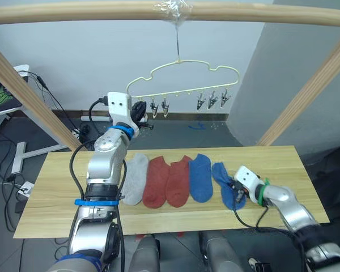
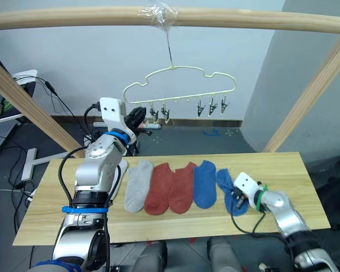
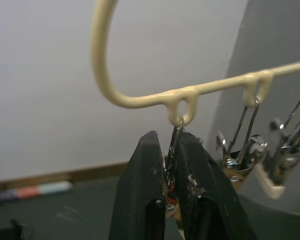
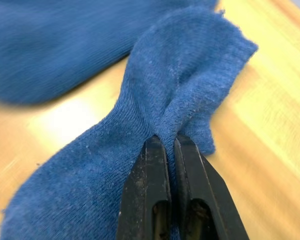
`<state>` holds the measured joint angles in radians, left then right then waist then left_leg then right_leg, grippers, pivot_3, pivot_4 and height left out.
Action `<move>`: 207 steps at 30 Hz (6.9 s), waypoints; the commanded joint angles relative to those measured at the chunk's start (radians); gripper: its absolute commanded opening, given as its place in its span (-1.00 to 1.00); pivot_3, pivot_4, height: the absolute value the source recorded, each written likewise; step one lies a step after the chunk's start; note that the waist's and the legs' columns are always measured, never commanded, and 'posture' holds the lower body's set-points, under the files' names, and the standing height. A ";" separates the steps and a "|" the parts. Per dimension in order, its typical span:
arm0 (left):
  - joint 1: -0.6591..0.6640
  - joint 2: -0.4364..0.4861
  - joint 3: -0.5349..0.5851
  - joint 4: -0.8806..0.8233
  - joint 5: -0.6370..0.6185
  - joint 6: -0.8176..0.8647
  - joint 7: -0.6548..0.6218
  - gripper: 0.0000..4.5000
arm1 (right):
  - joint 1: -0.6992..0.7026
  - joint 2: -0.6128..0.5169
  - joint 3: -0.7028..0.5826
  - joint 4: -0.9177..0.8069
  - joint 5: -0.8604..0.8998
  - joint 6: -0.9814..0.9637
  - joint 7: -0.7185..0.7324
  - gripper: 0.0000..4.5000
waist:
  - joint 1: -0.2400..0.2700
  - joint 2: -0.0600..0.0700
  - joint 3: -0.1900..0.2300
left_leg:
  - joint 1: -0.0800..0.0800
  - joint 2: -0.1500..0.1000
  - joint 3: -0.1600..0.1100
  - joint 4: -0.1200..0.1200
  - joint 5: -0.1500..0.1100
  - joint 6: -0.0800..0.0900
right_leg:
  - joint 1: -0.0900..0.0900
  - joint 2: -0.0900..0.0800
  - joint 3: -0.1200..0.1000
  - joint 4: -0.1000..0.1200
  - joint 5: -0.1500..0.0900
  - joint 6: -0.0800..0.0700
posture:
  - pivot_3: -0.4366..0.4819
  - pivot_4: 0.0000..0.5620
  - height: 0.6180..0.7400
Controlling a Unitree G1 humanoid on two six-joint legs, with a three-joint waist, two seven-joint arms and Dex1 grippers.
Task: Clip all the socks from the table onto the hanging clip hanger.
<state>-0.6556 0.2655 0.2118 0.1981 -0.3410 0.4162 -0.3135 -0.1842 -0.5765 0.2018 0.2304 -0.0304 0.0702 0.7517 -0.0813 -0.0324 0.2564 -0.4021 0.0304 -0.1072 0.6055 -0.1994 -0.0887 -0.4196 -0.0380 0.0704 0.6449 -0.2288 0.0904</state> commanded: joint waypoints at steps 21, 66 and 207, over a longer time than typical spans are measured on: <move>-0.071 0.062 0.296 -0.095 -0.653 0.752 0.024 -0.99 | -0.232 0.329 0.104 -0.397 0.042 0.349 -0.082 -0.99 | 0.023 -0.001 0.001 | -0.002 0.000 -0.002 0.000 0.000 -0.001 | -0.002 0.000 -0.002 -0.001 0.000 -0.001 | -0.01 -0.20 1.00; 0.018 0.124 0.267 -0.185 -0.707 0.720 -0.011 0.67 | -0.339 0.423 0.103 -0.363 0.096 0.403 -0.112 -1.00 | 0.025 -0.001 0.001 | -0.002 0.000 -0.002 0.000 0.000 -0.001 | -0.002 0.000 -0.002 0.000 0.000 -0.001 | 0.02 -0.17 1.00; 0.054 -0.050 -0.181 -0.028 0.267 -0.330 0.084 -0.96 | -0.201 0.218 0.087 -0.085 0.153 0.364 -0.208 1.00 | 0.019 -0.001 0.002 | -0.005 0.000 -0.002 0.004 -0.001 -0.002 | -0.003 0.000 -0.002 0.002 0.001 0.000 | -0.11 -0.14 1.00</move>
<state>-0.6062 0.2109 0.0203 0.2194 -0.0681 0.0803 -0.2278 -0.3592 -0.3742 0.2769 0.1018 0.1363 0.4900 0.5283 -0.0619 -0.0338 0.2584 -0.4062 0.0306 -0.1096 0.6092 -0.2004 -0.0908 -0.4223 -0.0379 0.0682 0.6467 -0.2283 0.0900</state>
